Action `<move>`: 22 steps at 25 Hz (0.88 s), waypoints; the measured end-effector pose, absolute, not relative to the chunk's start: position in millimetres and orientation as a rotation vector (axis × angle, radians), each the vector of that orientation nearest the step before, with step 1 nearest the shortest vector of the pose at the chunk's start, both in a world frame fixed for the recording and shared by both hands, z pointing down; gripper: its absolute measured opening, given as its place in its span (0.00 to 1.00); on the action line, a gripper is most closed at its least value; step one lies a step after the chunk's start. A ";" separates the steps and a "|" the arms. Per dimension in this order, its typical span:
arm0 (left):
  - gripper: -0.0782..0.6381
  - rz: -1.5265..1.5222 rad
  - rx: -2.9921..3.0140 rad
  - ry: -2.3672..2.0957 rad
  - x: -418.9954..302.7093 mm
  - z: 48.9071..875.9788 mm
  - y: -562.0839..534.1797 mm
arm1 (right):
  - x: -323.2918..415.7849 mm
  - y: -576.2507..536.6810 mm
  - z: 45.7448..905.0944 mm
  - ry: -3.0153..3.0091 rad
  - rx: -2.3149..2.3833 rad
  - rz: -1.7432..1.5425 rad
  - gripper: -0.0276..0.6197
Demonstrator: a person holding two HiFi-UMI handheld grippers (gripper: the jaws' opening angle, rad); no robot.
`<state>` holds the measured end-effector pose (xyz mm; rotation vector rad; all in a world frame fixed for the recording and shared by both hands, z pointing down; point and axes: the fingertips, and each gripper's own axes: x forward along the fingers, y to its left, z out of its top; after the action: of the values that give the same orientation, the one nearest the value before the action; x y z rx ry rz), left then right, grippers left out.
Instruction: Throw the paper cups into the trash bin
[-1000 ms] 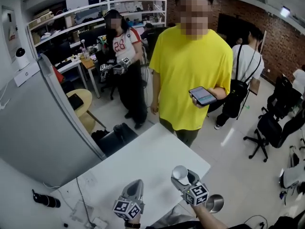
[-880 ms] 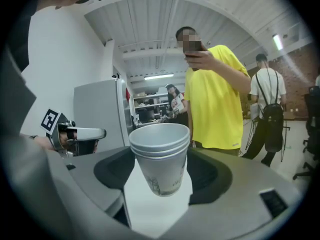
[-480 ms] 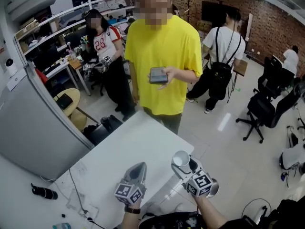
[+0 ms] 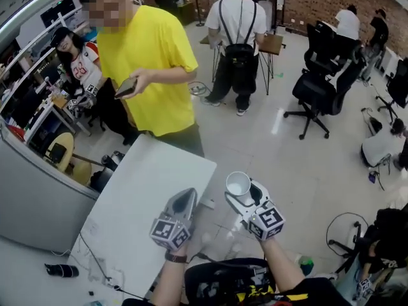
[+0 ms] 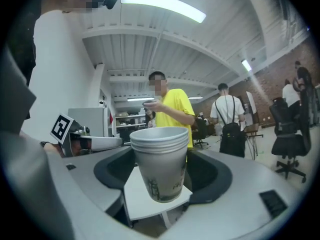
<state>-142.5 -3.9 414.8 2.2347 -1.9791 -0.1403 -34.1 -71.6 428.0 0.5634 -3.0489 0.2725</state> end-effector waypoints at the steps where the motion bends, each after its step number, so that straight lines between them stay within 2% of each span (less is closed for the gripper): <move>1: 0.11 -0.134 2.265 -1.941 -130.0 415.0 -15.2 | -19.6 -79.2 428.8 -3.044 0.611 0.278 0.56; 12: 0.11 -0.025 2.509 -1.492 0.9 439.1 -124.1 | 115.1 -147.6 454.5 -2.888 1.086 0.363 0.56; 22: 0.11 0.074 2.578 -1.281 23.5 471.6 -213.1 | 144.7 -220.8 487.8 -2.757 1.281 0.422 0.56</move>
<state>23.5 -213.1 471.6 2.5777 -1.2813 0.0736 144.7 -220.8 487.8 1.2810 -2.7566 0.4215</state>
